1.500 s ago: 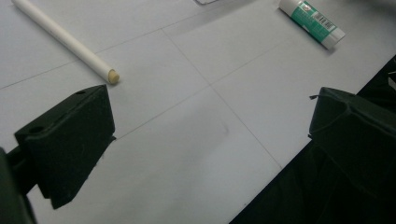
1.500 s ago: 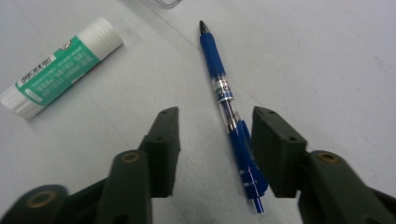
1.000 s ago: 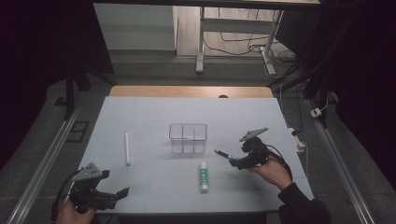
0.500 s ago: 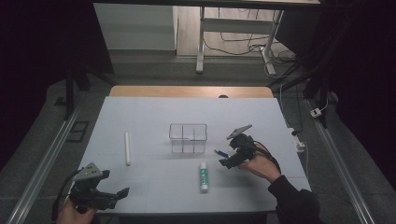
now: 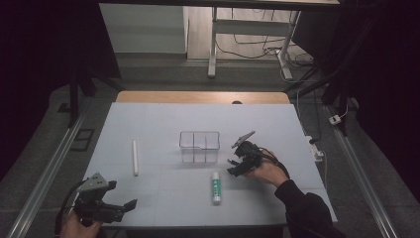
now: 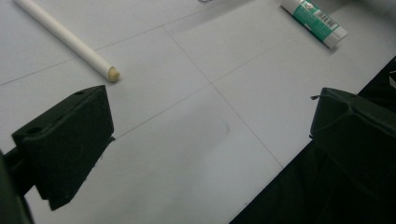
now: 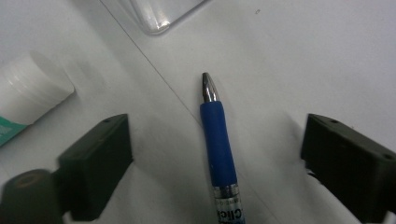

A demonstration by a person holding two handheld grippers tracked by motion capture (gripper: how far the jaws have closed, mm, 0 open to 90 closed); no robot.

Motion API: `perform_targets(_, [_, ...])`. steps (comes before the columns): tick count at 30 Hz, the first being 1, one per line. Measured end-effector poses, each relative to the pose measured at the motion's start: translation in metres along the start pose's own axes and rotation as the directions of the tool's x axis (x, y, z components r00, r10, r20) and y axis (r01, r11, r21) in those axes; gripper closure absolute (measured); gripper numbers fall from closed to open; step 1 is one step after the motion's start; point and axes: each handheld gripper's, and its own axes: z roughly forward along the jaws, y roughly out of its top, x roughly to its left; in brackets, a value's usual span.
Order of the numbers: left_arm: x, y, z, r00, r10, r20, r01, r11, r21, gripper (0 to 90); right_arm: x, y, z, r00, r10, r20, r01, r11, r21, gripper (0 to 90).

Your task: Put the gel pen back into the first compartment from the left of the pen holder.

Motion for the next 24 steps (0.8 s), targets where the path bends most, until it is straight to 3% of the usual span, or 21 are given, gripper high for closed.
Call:
perform_targets(2, [0.0001, 0.0001, 0.0001, 1.0000, -0.001, 0.000, 0.001, 1.0000, 0.001, 0.0, -0.0009, 0.0000, -0.0010, 0.9999, -0.010, 0.001, 0.010, 1.000, -0.001, 20.4])
perform_targets(13, [0.0000, 0.0002, 0.0003, 1.0000, -0.001, 0.000, 0.001, 1.0000, 0.002, 0.0, -0.0022, 0.0021, -0.0089, 0.9978, -0.059, -0.031, 0.059, 0.998, 0.010, 75.7])
perform_targets(17, [-0.0002, 0.0002, 0.0004, 1.0000, 0.000, 0.002, 0.000, 1.0000, 0.002, 0.0, -0.0008, 0.0033, -0.0088, 0.9968, -0.076, -0.024, 0.076, 0.997, 0.018, 79.4])
perform_targets(24, [-0.0004, 0.0003, 0.0004, 1.0000, 0.003, 0.003, -0.003, 1.0000, 0.003, 0.1, -0.0022, 0.0037, -0.0092, 0.9989, -0.037, -0.029, 0.037, 0.999, 0.017, 80.1])
